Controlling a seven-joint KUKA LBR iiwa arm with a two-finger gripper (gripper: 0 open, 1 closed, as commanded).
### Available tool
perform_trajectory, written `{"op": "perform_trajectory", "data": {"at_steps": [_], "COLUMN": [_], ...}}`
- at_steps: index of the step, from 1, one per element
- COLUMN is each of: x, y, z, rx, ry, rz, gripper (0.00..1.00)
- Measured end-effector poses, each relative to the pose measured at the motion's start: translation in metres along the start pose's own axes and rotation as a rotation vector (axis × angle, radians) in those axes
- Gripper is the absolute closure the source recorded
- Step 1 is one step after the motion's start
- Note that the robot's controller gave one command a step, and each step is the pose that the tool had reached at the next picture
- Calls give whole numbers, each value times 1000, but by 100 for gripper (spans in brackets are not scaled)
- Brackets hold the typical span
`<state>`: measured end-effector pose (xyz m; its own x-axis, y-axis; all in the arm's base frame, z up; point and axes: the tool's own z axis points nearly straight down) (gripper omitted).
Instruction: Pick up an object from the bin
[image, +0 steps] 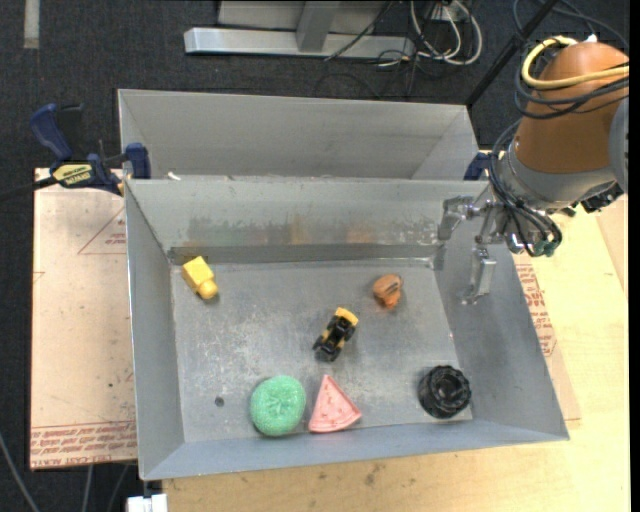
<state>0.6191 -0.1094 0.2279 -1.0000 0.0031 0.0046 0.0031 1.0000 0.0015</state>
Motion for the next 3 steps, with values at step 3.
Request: {"op": "perform_trajectory", "data": {"at_steps": [3], "x": [-11], "y": [39], "z": [-27], "rx": [6], "ry": [-19], "rz": [-360], "gripper": [0]}}
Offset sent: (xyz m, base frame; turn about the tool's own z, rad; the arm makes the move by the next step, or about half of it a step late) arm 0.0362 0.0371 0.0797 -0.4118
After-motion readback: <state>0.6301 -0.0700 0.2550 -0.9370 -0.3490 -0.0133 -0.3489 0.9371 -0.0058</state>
